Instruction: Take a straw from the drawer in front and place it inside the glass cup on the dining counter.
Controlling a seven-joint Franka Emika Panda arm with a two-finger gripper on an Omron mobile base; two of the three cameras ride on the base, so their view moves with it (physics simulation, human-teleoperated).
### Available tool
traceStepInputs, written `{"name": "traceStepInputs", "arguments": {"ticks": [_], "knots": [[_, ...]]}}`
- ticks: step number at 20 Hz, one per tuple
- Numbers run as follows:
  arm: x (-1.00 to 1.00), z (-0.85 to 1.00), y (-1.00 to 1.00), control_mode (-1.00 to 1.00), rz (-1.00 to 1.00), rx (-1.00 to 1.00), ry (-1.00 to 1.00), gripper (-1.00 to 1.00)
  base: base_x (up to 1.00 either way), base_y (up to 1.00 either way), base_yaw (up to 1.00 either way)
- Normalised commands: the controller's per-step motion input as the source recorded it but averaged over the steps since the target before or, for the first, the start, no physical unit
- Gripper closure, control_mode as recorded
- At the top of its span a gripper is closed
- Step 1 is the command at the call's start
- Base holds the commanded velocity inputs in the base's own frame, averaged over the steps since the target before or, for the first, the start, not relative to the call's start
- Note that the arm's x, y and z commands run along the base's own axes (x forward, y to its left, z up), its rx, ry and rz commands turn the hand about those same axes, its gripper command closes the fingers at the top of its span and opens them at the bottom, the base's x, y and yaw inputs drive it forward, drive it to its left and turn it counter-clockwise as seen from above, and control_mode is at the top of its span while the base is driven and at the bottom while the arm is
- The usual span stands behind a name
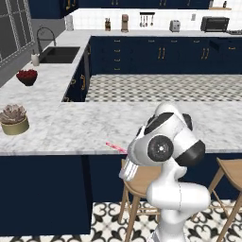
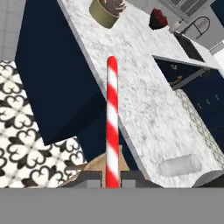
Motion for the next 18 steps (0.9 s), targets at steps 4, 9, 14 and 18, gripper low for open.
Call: {"name": "traceStepInputs", "arguments": {"ticks": [4,9,14,18], "knots": [[0.12,0.9,-0.14,-1.0,-0.12,0.41,-0.2,1.0,0.0,0.0,0.0],[0.32,1.0,-0.5,-1.0,-0.09,0.45,0.0,1.0,0.0,0.0,0.0],[0.11,0.83,-0.91,-1.0,-0.14,0.54,-0.11,1.0,0.0,0.0,0.0],[0.2,0.43,-1.0,-1.0,-0.29,0.53,-0.15,1.0,0.0,0.0,0.0]]}}
